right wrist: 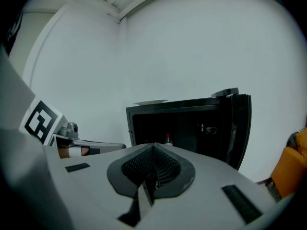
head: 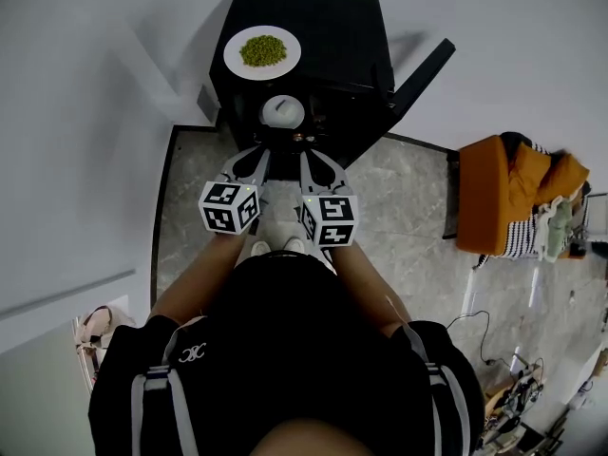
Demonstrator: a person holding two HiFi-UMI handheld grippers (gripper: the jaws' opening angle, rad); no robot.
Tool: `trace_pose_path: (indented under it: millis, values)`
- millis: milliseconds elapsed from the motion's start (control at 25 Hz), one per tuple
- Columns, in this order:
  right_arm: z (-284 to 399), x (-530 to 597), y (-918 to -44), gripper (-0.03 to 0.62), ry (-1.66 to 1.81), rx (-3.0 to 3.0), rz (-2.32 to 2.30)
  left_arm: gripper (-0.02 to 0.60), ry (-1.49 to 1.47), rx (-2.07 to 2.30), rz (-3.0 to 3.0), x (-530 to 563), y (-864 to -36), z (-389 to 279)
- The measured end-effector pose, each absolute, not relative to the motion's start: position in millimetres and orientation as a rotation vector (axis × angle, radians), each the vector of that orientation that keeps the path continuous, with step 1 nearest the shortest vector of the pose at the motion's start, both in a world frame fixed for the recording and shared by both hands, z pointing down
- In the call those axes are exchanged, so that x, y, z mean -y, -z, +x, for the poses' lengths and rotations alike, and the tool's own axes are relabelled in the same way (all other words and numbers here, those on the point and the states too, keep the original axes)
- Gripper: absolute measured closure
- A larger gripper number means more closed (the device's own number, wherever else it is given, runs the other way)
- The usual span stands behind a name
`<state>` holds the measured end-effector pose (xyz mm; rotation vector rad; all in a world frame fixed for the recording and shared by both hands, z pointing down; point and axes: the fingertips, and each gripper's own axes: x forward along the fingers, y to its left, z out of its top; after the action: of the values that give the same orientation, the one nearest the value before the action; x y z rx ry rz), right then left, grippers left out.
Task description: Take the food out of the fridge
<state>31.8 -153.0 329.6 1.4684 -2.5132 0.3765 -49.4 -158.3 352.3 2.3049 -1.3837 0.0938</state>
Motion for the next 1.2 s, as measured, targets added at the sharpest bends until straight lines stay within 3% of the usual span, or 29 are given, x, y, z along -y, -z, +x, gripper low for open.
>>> trace_pose_path:
  millis: [120,240,360,440,760,1200]
  values:
    - [34,152,-337,0.595,-0.394,2.497,1.453,0.569,0.157,1.246,2.035,157,-382,-50]
    - [36,152,-350,0.595,-0.439,2.477,1.428,0.485,0.376,1.144,1.797,161,-418,-49]
    - [37,153,-366,0.594,-0.469,2.455,1.379,0.473,0.509,1.091,1.666,164,-457,-43]
    - [37,153,-378,0.595,-0.474,2.44,1.342,0.432,0.542,1.104,1.581,168,-496,-42]
    - [42,167,-439,0.595,-0.501,2.405,1.235,0.408,0.628,1.163,1.288,216,-643,-52]
    - [66,163,-496,0.595,-0.644,2.36,1.243,0.407,0.957,1.092,1.189,316,-704,-49]
